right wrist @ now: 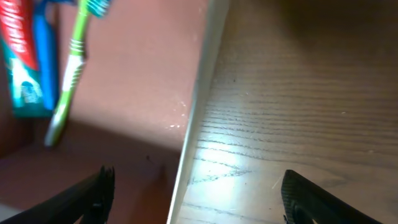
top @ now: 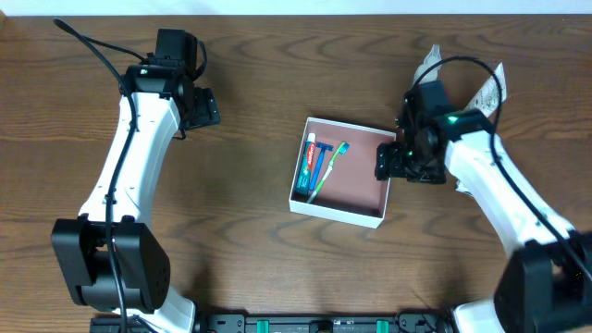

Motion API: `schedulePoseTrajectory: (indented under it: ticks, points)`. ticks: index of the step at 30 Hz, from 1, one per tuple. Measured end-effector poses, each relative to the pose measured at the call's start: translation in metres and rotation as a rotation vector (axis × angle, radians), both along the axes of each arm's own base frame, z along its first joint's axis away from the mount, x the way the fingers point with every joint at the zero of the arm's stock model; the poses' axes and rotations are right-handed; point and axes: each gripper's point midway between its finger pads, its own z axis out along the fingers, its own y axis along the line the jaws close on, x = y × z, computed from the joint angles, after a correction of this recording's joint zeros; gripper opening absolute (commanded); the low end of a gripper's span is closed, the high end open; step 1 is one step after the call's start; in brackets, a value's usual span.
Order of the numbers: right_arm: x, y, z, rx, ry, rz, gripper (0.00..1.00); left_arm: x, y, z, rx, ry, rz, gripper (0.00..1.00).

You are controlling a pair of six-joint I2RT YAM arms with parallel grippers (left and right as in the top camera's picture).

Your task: Pack container

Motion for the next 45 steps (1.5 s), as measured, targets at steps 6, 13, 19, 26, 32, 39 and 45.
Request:
schedulePoseTrajectory:
  ticks: [6,13,19,26,32,39,45]
  points:
    - [-0.004,-0.001,-0.025,-0.021,0.086,-0.014,0.80,0.000,0.000,0.000,0.000,0.000,0.000,0.98]
    - [-0.004,-0.003,-0.036,-0.036,0.110,-0.019,0.41,0.000,0.000,0.000,0.000,0.000,0.000,0.98]
    - [-0.002,-0.005,-0.036,-0.053,0.102,-0.011,0.17,0.000,0.000,0.000,0.000,0.000,0.000,0.98]
    - [0.002,-0.005,-0.036,-0.059,0.076,0.036,0.04,0.000,0.000,0.000,0.000,0.000,0.000,0.98]
    - [0.006,-0.006,-0.036,-0.071,0.053,0.097,0.01,0.000,0.000,0.000,0.000,0.000,0.000,0.98]
    - [0.009,-0.006,-0.036,-0.073,0.033,0.139,0.01,0.000,0.000,0.000,0.000,0.000,0.000,0.98]
    - [0.009,-0.006,-0.036,-0.073,0.033,0.132,0.01,0.000,0.000,0.000,0.000,0.000,0.000,0.98]
